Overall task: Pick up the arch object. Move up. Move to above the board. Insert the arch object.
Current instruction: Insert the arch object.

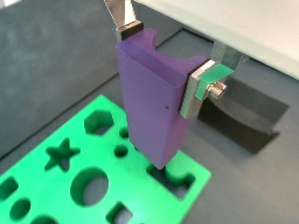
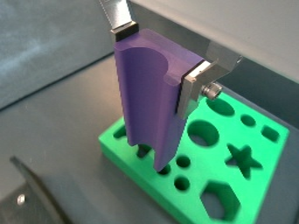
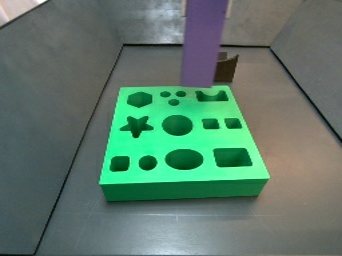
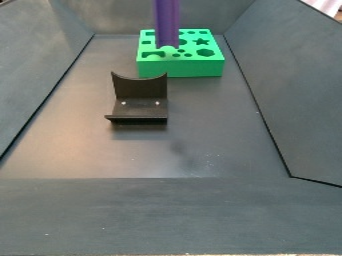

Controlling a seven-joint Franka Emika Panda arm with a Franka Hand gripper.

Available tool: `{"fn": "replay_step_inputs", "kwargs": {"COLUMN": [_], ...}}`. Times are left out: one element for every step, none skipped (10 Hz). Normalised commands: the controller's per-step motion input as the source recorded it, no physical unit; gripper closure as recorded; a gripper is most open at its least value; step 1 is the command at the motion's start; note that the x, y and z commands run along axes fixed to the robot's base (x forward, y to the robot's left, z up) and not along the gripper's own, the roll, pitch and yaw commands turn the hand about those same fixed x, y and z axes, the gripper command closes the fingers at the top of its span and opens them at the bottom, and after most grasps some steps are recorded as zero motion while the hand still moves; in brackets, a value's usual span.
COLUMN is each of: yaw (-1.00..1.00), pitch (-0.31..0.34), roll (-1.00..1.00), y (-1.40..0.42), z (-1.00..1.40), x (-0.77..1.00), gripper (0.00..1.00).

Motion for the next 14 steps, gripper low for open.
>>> {"fn": "replay_step_inputs", "kwargs": {"yaw": [0.47,0.47,0.5,0.11,-0.05,-0.04,-0.03,-0.03,0.0,0.0,0.0,0.0,0.0,0.0], "pitch": [0.216,0.321,0.349,0.156,0.083,0.299,0.339,0.357,0.371,0.024,-0.154,-0.27,-0.281,-0.116], "roll": [0.41,0.5,0.49,0.01,0.0,0.01,0.01,0.01,0.02,0.0,0.0,-0.02,0.0,0.06], "y": [-0.13,0.0,0.0,-0.09,0.0,0.14,0.16,0.17,0.0,0.0,-0.31,-0.48,-0.48,-0.29], "z": [-0.06,0.0,0.0,0.01,0.0,0.0,0.0,0.01,0.08,0.0,-0.23,-0.37,-0.4,-0.3], "x": [0.03,0.0,0.0,0.16,0.51,0.88,0.84,0.81,0.84,0.08,0.02,0.61,0.77,1.0], "gripper": [1.0,1.0,1.0,1.0,1.0,1.0,1.0,1.0,1.0,1.0,1.0,1.0,1.0,1.0]}}
